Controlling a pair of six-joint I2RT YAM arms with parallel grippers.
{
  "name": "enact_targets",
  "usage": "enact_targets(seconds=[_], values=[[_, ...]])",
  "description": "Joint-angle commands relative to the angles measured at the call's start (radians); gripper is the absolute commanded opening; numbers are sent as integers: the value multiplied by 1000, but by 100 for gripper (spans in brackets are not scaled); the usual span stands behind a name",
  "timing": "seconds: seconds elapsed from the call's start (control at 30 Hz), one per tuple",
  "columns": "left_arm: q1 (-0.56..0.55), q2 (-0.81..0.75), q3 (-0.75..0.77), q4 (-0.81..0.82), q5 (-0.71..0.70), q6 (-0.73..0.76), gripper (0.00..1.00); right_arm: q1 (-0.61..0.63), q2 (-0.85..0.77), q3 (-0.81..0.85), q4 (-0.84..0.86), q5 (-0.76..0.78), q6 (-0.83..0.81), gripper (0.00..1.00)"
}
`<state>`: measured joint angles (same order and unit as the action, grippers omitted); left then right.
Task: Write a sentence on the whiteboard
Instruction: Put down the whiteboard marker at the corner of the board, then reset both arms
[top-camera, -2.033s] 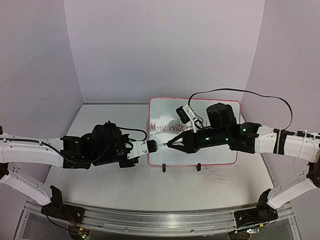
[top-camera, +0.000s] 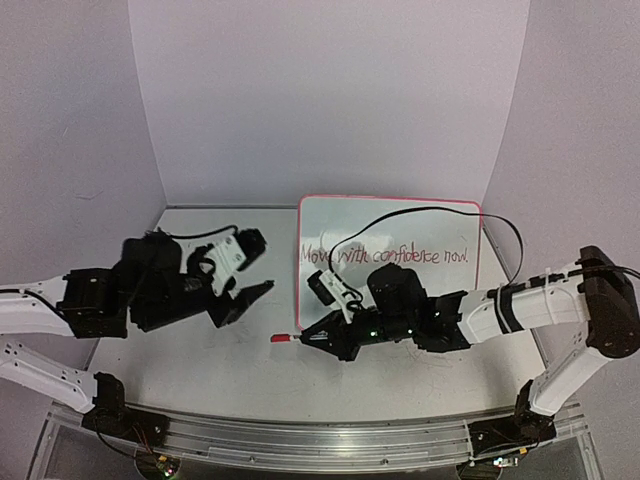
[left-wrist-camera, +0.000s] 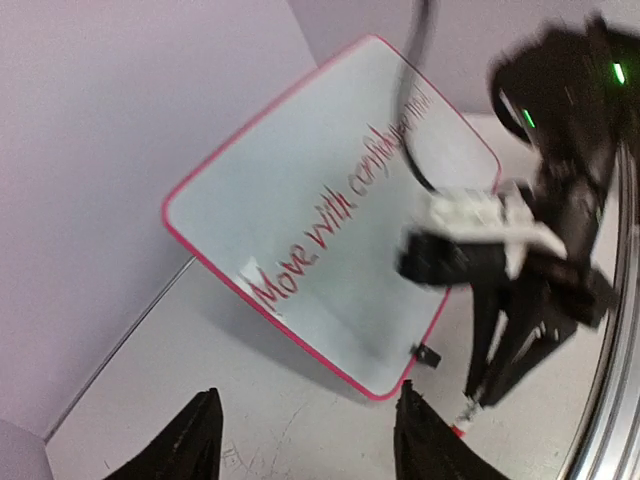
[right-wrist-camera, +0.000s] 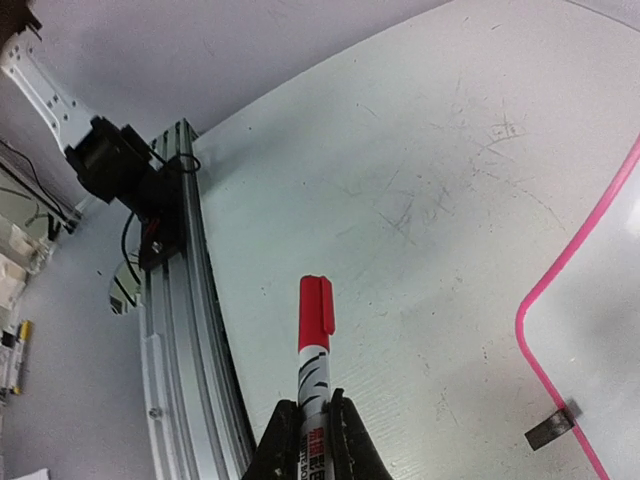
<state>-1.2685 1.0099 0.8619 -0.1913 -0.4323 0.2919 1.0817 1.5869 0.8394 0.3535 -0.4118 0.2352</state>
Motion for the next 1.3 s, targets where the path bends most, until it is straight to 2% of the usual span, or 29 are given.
enact_targets(seconds=[0.0,0.13,0.23,0.37,0.53,0.6,0.77,0.9,1.0,1.1,1.27], values=[[80,-98,-3,83,-43,-253,65,89,126,43,73,192,-247,0],[169,-66,54,27,-38,-427,69,108,226,79,94,273,-337,0],[187,-29,104,-27,-102,-508,71,110,277,69,97,274,-390,1],[206,-12,136,-55,-169,-560,73,111,294,34,98,278,-409,18],[231,-25,144,-55,-230,-580,76,111,235,8,90,364,-371,40],[238,-23,156,-54,-244,-581,78,110,164,-9,62,411,-337,47],[247,-14,187,-25,-230,-534,79,110,-129,-22,-138,687,-213,61],[252,-8,221,21,-214,-467,82,110,-417,21,-354,880,-145,78],[254,3,286,40,-208,-417,85,109,-635,86,-433,989,-139,97],[255,10,353,57,-187,-383,88,111,-732,209,-466,1026,-191,98],[256,8,442,77,-169,-351,92,110,-720,380,-487,1136,-273,98]])
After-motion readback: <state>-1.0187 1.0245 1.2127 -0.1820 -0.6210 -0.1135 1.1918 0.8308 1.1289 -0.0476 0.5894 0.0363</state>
